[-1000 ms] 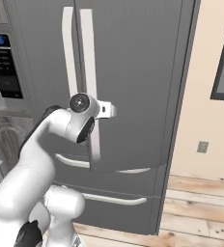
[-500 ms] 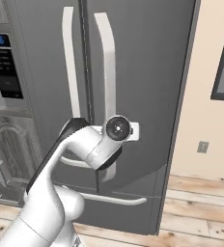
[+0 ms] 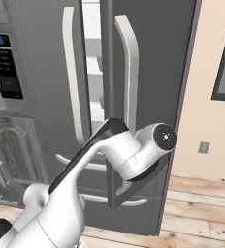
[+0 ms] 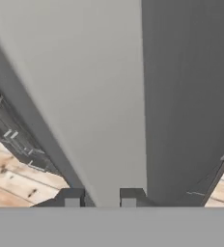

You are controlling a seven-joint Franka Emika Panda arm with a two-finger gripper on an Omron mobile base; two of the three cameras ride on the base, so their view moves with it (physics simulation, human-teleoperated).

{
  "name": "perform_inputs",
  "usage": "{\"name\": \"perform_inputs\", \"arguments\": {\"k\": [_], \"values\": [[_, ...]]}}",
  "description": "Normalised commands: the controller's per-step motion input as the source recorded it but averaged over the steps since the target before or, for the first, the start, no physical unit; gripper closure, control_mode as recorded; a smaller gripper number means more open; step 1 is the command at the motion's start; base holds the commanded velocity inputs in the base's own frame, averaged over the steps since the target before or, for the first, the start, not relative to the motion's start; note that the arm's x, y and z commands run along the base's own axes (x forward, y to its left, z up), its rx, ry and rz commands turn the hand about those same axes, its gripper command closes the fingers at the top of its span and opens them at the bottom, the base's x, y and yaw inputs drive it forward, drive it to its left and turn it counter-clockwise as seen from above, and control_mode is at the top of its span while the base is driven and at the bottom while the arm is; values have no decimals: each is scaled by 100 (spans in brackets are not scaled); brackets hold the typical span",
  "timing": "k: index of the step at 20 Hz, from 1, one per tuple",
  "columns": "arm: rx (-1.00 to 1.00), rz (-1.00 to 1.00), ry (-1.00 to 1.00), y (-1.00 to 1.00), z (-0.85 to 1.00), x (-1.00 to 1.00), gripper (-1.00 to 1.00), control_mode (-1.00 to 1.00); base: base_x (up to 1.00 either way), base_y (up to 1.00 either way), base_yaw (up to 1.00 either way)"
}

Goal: Retrieve a lemon from the fridge and place it on the cutting board with the fish.

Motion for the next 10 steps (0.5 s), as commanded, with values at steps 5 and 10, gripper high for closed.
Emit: {"name": "perform_inputs", "arguments": {"k": [5,10], "values": [[0,0,0,0,0,0,-100,-100,0,0,0],[0,0,0,0,11,-28,-100,-100,0,0,0]]}}
